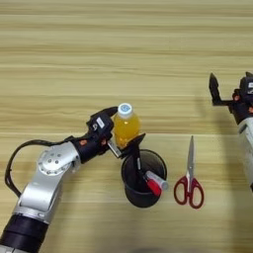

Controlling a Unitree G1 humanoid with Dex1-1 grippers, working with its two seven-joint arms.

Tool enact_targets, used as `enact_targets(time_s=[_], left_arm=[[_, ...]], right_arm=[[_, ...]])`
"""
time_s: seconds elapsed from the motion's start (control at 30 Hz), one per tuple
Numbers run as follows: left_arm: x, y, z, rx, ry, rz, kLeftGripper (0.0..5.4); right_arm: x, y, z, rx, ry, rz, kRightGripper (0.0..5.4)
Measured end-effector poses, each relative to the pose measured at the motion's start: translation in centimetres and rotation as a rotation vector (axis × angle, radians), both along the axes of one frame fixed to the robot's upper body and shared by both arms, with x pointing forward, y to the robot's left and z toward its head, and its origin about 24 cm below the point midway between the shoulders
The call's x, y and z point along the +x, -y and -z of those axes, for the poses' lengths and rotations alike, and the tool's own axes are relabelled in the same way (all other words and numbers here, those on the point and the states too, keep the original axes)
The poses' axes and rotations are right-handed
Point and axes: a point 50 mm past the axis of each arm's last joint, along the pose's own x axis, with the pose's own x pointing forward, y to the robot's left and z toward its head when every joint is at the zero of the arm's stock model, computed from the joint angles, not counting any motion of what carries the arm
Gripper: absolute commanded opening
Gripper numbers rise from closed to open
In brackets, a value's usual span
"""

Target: Move the objects on the table

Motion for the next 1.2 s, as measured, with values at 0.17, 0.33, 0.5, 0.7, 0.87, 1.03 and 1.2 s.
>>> enact_targets(time_s=[0.17, 0.33, 0.5, 0.7, 0.87, 1.03, 1.2], left_arm=[[0.0, 0.0, 0.0, -0.001, 0.004, 0.001, 5.39], [0.0, 0.0, -0.2, -0.006, 0.015, 0.001, 5.39], [0.2, -0.1, -0.7, -0.016, 0.045, -0.009, 5.39], [0.2, 0.0, -1.9, -0.033, 0.098, -0.002, 5.39], [0.3, -0.2, -2.5, -0.048, 0.126, -0.009, 5.39], [0.4, -0.3, -3.9, -0.087, 0.181, -0.022, 5.39], [0.7, -0.6, -5.5, -0.149, 0.244, -0.049, 5.39]], right_arm=[[0.0, 0.0, 0.0, -0.001, 0.0, -0.004, 5.4], [0.0, -0.1, 0.0, -0.002, 0.0, -0.012, 5.4], [0.0, -0.1, 0.0, -0.002, 0.0, -0.013, 5.4], [0.0, -0.1, 0.0, -0.002, 0.0, -0.014, 5.4], [0.0, -0.1, 0.0, -0.002, 0.0, -0.014, 5.4], [0.0, -0.1, 0.0, -0.002, 0.001, -0.016, 5.4], [0.0, -0.3, -0.1, -0.004, 0.008, -0.037, 5.4]])
